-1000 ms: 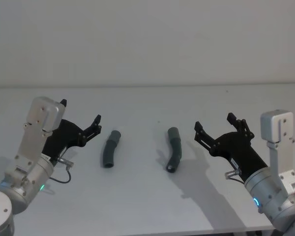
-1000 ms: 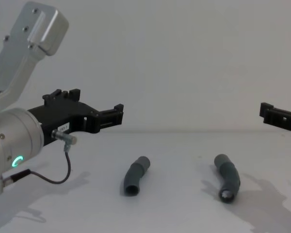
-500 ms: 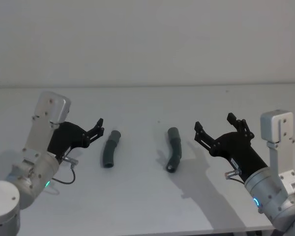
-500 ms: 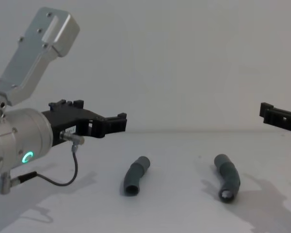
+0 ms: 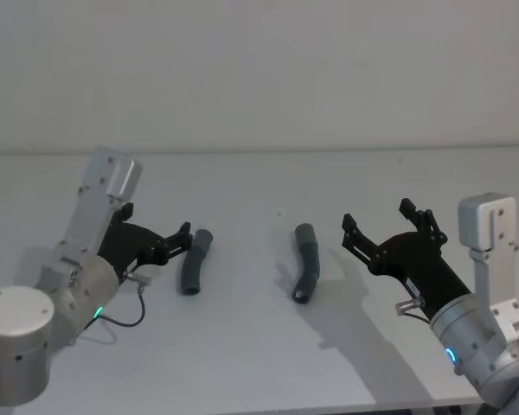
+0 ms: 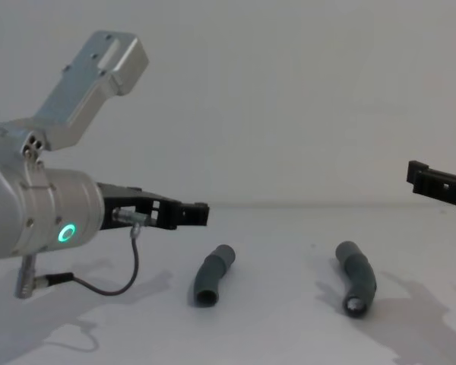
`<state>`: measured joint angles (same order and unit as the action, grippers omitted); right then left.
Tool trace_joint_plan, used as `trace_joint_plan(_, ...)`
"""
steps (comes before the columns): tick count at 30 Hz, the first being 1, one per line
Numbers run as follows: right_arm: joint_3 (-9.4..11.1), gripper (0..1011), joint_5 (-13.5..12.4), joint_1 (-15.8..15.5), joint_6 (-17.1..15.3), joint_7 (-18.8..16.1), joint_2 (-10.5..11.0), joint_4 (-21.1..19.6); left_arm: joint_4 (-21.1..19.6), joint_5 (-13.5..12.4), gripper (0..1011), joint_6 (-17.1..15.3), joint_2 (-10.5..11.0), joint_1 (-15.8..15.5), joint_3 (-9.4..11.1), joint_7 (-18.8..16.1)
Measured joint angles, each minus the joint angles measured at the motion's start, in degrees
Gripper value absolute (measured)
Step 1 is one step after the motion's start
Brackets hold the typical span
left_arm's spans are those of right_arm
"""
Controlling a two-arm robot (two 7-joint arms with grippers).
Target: Use both hands to pick up one end of the pipe from the table, align the ends, and insert them.
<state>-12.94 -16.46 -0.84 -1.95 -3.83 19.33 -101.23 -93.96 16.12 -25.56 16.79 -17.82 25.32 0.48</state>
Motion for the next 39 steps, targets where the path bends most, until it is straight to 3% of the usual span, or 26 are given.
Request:
trace_joint_plan(9, 0.00, 1001, 0.00, 0.00, 0.00, 0.00, 0.00, 0.00, 1.44, 1.48, 1002, -8.45, -1.58, -3.41, 1.46, 2.46)
trace_joint_plan(15, 0.00, 1001, 0.00, 0.00, 0.00, 0.00, 0.00, 0.00, 2.67, 1.95, 1002, -12.23, -2.75, -5.23, 2.37, 3.53)
trace_joint_plan(25, 0.00, 1001, 0.00, 0.00, 0.00, 0.00, 0.00, 0.00, 3.60, 1.87, 1002, -16.05, -4.47, -6.34, 2.67, 2.87)
trace_joint_plan(39, 0.00, 1001, 0.00, 0.00, 0.00, 0.00, 0.00, 0.00, 4.22, 0.88, 1002, -19.29, -7.17, -5.63, 1.17, -0.94)
